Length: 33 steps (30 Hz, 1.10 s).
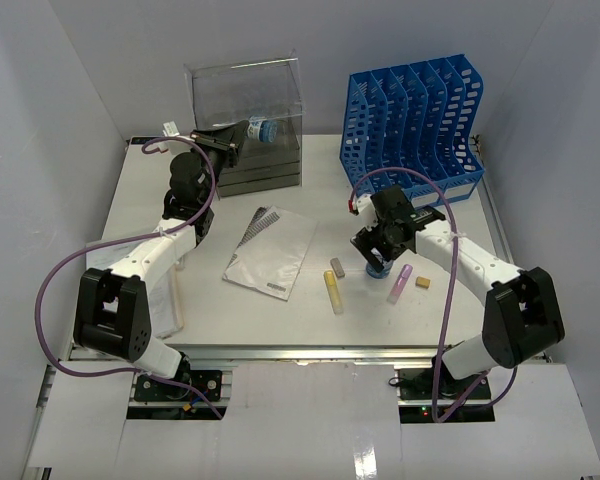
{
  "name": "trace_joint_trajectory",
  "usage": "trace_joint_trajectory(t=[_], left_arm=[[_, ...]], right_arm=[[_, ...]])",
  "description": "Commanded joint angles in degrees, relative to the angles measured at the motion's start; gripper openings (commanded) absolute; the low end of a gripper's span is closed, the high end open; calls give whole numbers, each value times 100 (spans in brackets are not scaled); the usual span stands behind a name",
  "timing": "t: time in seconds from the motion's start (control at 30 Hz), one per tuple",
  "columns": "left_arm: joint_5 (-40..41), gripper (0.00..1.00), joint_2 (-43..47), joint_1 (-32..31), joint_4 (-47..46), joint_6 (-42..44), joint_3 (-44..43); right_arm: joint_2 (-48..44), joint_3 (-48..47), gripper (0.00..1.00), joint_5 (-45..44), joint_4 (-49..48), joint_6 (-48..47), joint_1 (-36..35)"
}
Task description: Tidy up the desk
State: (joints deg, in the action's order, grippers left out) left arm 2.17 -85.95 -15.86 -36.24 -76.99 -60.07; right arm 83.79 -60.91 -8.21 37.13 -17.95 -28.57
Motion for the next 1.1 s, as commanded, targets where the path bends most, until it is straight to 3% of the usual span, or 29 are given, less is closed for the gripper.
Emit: trace_joint_trajectory(t=[0.0, 0.33, 0.43, 0.7, 0.9, 1.07], left_arm=[[12, 0, 105, 74, -112, 9, -180], [12, 0, 70, 83, -67, 9, -294], [19, 0, 38, 97, -34, 9, -358], [17, 0, -7, 109, -27, 0, -428], [-6, 0, -85, 109, -71, -32, -479], [-6, 0, -106, 111, -77, -27, -479]], right_arm=[[86, 105, 90, 526, -452, -263, 256], [464, 229, 91, 1041, -831, -622, 379], [607, 230, 99, 1132, -892, -687, 443], [542, 156, 43, 1779, -878, -993, 440], [442, -568, 11, 2180, -531, -1820, -3], [585, -1373, 8, 1826, -862, -2941, -698]])
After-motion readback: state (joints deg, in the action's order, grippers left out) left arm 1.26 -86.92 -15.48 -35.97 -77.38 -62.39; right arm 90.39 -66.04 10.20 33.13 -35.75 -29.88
